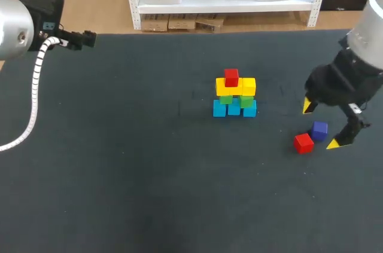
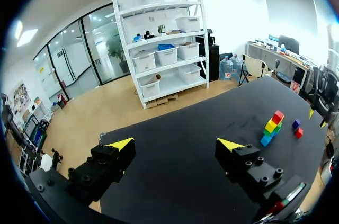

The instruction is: Place the blue cubes, place green cubes on the blue cubes, place the yellow cubes on the green cubes, then place the red cubes on the yellow cubes, and place purple cube on the red cubes.

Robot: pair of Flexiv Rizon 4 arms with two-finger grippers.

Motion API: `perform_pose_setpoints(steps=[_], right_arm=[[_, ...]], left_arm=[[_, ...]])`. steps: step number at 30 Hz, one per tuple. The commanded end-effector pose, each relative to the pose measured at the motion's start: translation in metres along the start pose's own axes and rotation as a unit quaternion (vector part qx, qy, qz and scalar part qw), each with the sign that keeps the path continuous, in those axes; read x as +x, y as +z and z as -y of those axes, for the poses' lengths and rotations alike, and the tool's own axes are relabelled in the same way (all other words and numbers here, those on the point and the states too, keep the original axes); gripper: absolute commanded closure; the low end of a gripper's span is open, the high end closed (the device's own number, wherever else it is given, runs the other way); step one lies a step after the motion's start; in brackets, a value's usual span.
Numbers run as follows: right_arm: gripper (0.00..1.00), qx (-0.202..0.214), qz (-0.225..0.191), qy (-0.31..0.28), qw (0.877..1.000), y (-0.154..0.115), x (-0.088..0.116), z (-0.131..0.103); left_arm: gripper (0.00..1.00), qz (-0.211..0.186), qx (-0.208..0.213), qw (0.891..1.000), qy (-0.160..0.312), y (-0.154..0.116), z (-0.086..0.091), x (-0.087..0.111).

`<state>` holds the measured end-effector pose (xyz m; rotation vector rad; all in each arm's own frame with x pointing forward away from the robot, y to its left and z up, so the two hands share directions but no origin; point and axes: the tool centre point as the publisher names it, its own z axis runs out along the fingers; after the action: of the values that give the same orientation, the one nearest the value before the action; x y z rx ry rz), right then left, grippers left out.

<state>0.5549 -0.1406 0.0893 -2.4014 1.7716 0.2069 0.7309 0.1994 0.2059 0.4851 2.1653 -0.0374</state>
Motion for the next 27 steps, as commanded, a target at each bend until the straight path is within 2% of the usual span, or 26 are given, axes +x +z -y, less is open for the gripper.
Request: perform_pose_setpoints(steps=[1,11,20,23,27], right_arm=[[0.00,-0.047,-0.012,-0.006,0.999,0.013,-0.005,0.008],[0.00,-0.055,-0.060,0.017,0.997,0.035,0.015,0.001],[0.00,-0.057,-0.042,0.037,0.997,0.050,0.015,0.004],[0.00,-0.068,-0.019,0.042,0.997,0.049,0.013,0.004],[0.00,-0.068,-0.019,0.042,0.997,0.049,0.013,0.004]], left_arm=[[0.00,0.002,-0.001,1.000,-0.001,0.001,0.000,0.000],[0.00,0.002,-0.001,1.000,-0.001,0.001,0.000,0.000],[0.00,0.002,-0.001,1.000,-0.001,0.001,0.000,0.000],[0.00,0.002,-0.001,1.000,-0.001,0.001,0.000,0.000],[0.00,0.002,-0.001,1.000,-0.001,0.001,0.000,0.000]])
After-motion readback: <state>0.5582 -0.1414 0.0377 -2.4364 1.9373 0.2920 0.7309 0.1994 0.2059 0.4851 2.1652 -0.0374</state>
